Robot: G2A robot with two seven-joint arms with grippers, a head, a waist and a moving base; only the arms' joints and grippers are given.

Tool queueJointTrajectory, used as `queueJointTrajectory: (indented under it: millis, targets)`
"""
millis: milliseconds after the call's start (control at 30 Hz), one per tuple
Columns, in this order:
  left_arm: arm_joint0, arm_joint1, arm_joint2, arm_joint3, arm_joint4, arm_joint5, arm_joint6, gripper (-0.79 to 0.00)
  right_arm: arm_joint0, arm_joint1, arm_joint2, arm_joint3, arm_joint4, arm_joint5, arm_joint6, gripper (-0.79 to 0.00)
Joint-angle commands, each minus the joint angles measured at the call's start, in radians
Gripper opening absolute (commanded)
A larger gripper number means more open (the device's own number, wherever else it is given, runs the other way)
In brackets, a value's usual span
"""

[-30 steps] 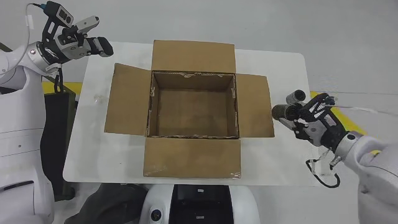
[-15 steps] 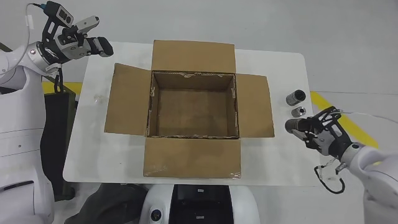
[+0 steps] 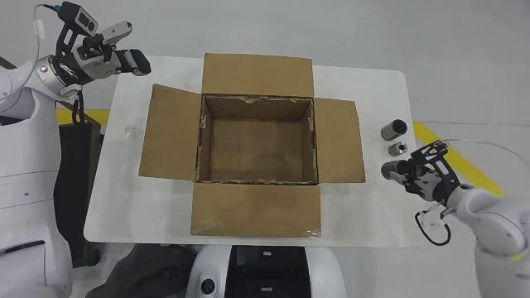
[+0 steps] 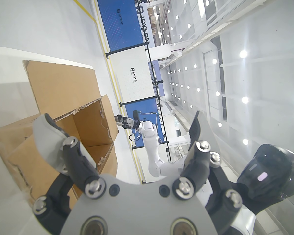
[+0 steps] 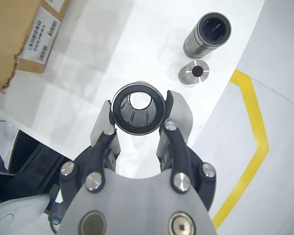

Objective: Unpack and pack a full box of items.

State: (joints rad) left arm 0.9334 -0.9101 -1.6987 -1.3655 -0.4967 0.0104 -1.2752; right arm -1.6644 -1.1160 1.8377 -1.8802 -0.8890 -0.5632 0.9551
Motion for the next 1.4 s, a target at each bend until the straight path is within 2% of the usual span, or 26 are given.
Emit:
queueJointTrajectory:
  millis: [0, 367, 800, 833, 867, 967, 1000, 1033, 1100, 1233, 1367]
  targets:
    - [0.0, 0.0, 0.0, 0.0, 0.0, 0.0, 0.0, 0.0, 0.015, 0.002, -0.01, 0.029, -0.003, 0.005, 0.0, -0.785]
    - [0.0, 0.0, 0.0, 0.0, 0.0, 0.0, 0.0, 0.0, 0.098, 0.013, -0.08, 0.18, -0.029, 0.022, -0.034, -0.785]
    - [0.0, 0.0, 0.0, 0.0, 0.0, 0.0, 0.0, 0.0, 0.129, 0.025, -0.122, 0.22, -0.058, 0.066, -0.043, -0.785]
    - [0.0, 0.0, 0.0, 0.0, 0.0, 0.0, 0.0, 0.0, 0.129, 0.025, -0.126, 0.22, -0.059, 0.069, -0.045, -0.767]
    - [0.0, 0.0, 0.0, 0.0, 0.0, 0.0, 0.0, 0.0, 0.129, 0.026, -0.129, 0.221, -0.06, 0.072, -0.046, -0.714]
    - [0.0, 0.0, 0.0, 0.0, 0.0, 0.0, 0.0, 0.0, 0.129, 0.028, -0.136, 0.223, -0.059, 0.076, -0.051, -0.416]
    - [0.0, 0.0, 0.0, 0.0, 0.0, 0.0, 0.0, 0.0, 0.128, 0.029, -0.138, 0.224, -0.058, 0.078, -0.054, -0.219]
    - [0.0, 0.0, 0.0, 0.0, 0.0, 0.0, 0.0, 0.0, 0.127, 0.029, -0.14, 0.224, -0.058, 0.08, -0.056, -0.142]
    - [0.0, 0.0, 0.0, 0.0, 0.0, 0.0, 0.0, 0.0, 0.125, 0.031, -0.143, 0.226, -0.056, 0.081, -0.06, -0.108]
    - [0.0, 0.0, 0.0, 0.0, 0.0, 0.0, 0.0, 0.0, 0.121, 0.034, -0.151, 0.222, -0.059, 0.082, -0.066, -0.129]
    - [0.0, 0.0, 0.0, 0.0, 0.0, 0.0, 0.0, 0.0, 0.111, 0.038, -0.152, 0.202, -0.061, 0.086, -0.068, -0.114]
